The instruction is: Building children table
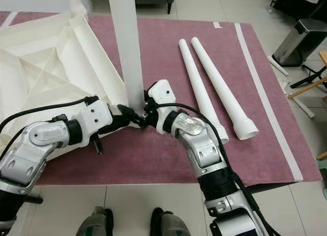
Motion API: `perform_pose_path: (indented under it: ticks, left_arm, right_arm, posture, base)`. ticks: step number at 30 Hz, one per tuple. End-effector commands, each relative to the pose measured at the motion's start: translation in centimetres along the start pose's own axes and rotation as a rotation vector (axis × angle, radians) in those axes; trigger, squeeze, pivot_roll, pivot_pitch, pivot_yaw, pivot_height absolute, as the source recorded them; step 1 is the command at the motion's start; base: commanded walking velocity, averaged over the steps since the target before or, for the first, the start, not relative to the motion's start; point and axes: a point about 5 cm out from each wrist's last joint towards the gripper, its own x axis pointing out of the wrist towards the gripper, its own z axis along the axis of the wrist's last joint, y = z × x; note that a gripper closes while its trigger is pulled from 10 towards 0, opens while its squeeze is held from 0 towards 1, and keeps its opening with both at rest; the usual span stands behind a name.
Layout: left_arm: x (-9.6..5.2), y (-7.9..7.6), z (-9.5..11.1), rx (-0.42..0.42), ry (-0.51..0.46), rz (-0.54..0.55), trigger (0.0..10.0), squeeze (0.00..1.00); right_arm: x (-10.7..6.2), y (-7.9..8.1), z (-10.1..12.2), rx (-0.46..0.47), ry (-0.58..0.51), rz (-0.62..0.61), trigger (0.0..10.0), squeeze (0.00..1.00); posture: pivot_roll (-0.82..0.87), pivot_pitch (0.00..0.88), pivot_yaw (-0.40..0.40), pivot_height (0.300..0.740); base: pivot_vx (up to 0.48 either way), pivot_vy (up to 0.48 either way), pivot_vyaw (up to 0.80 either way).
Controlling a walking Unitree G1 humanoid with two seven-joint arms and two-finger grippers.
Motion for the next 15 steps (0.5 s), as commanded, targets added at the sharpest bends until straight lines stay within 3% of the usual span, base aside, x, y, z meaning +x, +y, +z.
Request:
perform_pose_path:
  ticks: [1,6,7,8,9,11,12,15]
  left_arm:
    - [-0.2,-1.1,1.9,0.080,-0.091,-0.084,0.0,0.00]
    - [-0.7,-1.9,1.5,0.075,-0.074,-0.128,0.0,0.00]
    - [-0.9,-2.3,1.2,0.069,-0.062,-0.138,0.0,0.00]
    - [-0.9,-2.3,1.2,0.069,-0.062,-0.138,0.0,0.00]
    - [-1.0,-2.6,0.9,0.062,-0.053,-0.145,0.0,0.00]
    - [-1.1,-2.8,0.8,0.058,-0.048,-0.148,0.0,0.00]
    - [-1.0,-2.8,0.6,0.053,-0.041,-0.142,0.0,0.00]
    - [-0.5,-2.3,0.1,0.038,-0.017,-0.087,0.0,0.00]
  right_arm:
    - [-0.5,-0.7,-0.1,-0.019,0.020,0.001,10.0,0.00]
    - [-0.9,-1.3,-0.3,-0.049,0.056,0.030,10.0,0.00]
    - [-1.1,-1.4,-0.4,-0.047,0.062,0.046,9.4,0.00]
    - [-1.1,-1.4,-0.4,-0.047,0.062,0.046,9.4,0.00]
    - [-1.1,-1.2,-0.5,-0.039,0.061,0.059,2.7,0.00]
    - [-1.1,-1.1,-0.5,-0.030,0.059,0.071,2.7,0.00]
    - [-1.1,-0.9,-0.6,-0.020,0.058,0.079,0.0,0.00]
    - [-0.7,-0.5,-1.4,0.005,0.081,0.052,0.0,0.00]
  posture:
    - [0.13,0.075,-0.023,0.740]
    - [0.13,0.070,-0.021,0.740]
    - [0.13,0.063,-0.024,0.740]
    - [0.13,0.063,-0.024,0.740]
    - [0.13,0.062,-0.027,0.740]
    - [0.13,0.061,-0.027,0.740]
    - [0.13,0.062,-0.028,0.740]
    - [0.13,0.066,-0.028,0.740]
  base:
    - [0.000,0.000,0.00]
    - [0.000,0.000,0.00]
    - [0.000,0.000,0.00]
    - [0.000,0.000,0.00]
    - [0.000,0.000,0.00]
    - [0.000,0.000,0.00]
    - [0.000,0.000,0.00]
    - [0.000,0.000,0.00]
